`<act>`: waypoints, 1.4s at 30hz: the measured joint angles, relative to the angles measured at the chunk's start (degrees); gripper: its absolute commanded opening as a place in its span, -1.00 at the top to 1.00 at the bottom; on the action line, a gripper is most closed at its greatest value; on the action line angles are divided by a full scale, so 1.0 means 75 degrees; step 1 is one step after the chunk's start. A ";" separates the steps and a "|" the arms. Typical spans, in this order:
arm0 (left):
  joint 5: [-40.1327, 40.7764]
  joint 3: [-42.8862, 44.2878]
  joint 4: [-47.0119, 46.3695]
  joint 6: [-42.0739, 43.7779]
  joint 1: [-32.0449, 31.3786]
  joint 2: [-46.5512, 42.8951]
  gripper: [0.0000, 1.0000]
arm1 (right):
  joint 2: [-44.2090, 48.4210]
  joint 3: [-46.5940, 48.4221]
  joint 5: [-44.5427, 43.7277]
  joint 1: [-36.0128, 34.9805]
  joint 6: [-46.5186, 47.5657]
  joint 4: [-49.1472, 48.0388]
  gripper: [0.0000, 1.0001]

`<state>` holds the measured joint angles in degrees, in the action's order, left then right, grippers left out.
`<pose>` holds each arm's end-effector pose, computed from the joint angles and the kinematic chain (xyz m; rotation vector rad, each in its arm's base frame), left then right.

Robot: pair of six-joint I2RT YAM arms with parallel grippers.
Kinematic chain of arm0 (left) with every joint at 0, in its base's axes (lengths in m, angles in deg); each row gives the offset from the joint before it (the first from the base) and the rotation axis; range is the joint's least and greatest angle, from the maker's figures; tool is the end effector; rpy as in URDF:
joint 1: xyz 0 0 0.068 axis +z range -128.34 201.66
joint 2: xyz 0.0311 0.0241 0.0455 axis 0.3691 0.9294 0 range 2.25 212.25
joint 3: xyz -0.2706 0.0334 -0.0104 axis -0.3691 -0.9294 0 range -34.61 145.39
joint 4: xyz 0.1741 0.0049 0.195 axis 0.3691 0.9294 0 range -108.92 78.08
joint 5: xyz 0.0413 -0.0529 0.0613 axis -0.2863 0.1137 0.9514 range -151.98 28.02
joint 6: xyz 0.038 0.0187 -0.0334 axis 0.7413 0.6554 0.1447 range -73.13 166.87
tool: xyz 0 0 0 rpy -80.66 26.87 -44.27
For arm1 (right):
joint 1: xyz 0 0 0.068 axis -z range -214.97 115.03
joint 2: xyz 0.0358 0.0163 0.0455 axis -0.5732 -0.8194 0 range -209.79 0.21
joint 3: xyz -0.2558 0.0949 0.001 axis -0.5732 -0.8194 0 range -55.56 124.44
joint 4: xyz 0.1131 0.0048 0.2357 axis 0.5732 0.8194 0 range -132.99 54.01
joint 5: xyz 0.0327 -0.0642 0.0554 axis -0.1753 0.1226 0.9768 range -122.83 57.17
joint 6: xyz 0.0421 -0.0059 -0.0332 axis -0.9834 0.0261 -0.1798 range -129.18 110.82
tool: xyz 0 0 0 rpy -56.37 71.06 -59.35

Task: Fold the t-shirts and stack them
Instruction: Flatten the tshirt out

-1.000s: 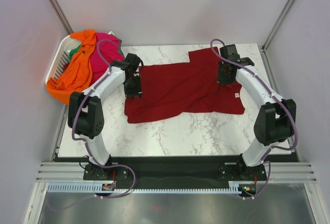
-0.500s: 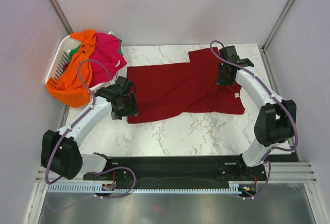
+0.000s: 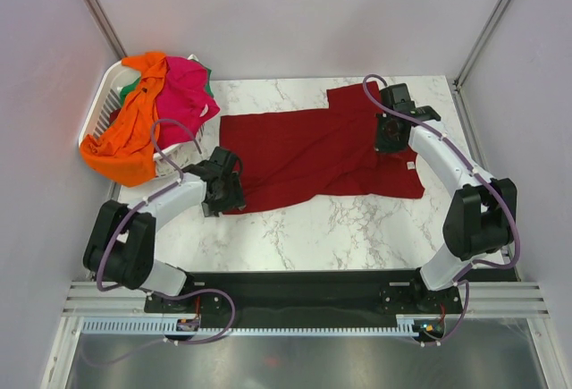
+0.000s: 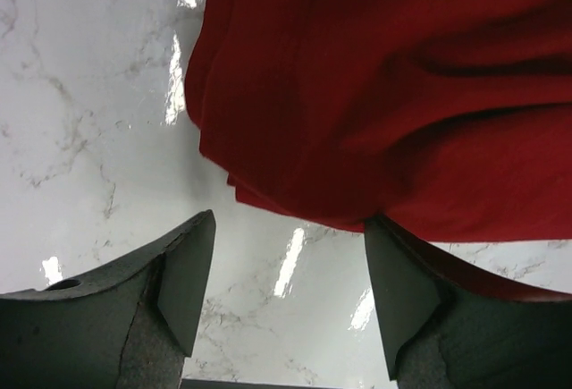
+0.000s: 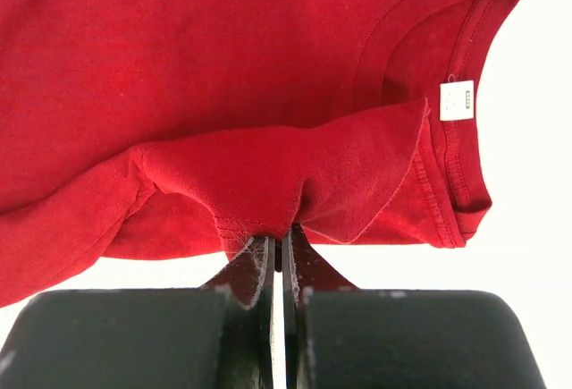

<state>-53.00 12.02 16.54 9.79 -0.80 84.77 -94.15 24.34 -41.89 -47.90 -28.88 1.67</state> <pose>0.2369 -0.0920 0.1769 -0.3895 2.7549 -0.0374 0.3408 0.0724 0.2800 0.2090 2.5738 0.0041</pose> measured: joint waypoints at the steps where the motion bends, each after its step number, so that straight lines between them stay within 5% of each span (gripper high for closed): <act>1: 0.0003 0.0000 -0.0102 0.0000 0.0000 0.0111 -0.47 | 0.0000 -0.0009 0.0003 -0.0006 0.0000 -0.0009 1.00; 4: 0.0017 0.0000 -0.0297 0.0000 0.0029 0.0306 -0.41 | 0.0000 -0.0009 0.0006 -0.0020 0.0003 -0.0015 1.00; 14: 0.0067 -0.0169 -0.0662 -0.0003 0.0073 0.0423 0.36 | 0.0000 -0.0052 0.0006 -0.0064 0.0003 -0.0067 1.00; 19: -0.0029 -0.0216 -0.0764 -0.0003 0.0067 0.0289 0.59 | 0.0006 -0.0093 0.0003 -0.0073 0.0003 -0.0070 1.00; 30: -0.0321 -0.0195 -0.0087 -0.0006 0.0067 -0.1020 0.70 | 0.0691 -0.0350 0.0023 -0.0265 -0.0006 0.0058 1.00; 42: -0.1271 -0.0198 0.1341 -0.0329 0.0029 -0.3194 0.56 | 0.3742 -0.1906 0.0344 -0.1285 -0.0542 0.0778 1.00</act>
<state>-62.53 10.54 26.60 7.32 -0.58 60.82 -66.09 10.04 -39.31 -57.54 -32.94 7.51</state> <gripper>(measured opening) 0.207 0.021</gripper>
